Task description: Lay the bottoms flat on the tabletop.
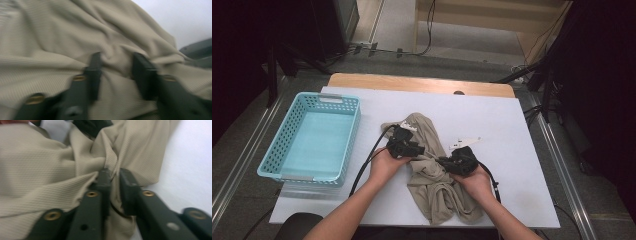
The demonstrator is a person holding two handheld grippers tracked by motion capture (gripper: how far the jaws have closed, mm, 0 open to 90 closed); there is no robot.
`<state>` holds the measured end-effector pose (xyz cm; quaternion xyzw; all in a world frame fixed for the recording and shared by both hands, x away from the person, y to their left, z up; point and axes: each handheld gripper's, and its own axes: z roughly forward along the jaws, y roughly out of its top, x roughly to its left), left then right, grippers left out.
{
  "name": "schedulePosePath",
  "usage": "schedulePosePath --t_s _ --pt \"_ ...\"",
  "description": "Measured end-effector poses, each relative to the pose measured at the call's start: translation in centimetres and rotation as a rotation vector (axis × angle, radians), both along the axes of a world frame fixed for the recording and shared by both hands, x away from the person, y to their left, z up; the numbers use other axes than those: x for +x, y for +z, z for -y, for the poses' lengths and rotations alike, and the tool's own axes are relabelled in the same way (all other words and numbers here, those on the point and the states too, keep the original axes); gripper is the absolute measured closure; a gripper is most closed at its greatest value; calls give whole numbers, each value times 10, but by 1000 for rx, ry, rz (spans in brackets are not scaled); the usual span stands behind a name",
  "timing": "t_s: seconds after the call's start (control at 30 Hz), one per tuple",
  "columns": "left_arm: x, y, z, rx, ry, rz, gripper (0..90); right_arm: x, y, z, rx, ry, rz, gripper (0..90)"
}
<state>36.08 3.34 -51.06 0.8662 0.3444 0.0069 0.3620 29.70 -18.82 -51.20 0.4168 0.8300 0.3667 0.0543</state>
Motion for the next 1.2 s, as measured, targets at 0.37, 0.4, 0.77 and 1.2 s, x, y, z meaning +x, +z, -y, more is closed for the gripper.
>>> schedulePosePath --t_s 0.37,0.4,0.77,1.2 --pt "-17 33 -40 -2 13 -101 897 -27 21 -21 30 106 30 830" --pt "-20 36 -45 -15 11 -88 896 -30 23 -24 40 120 25 830" --pt "-34 48 -68 -51 56 -17 591 -46 43 -18 63 148 141 600" --pt "-16 22 -69 15 201 29 373 9 10 14 29 -73 69 549"
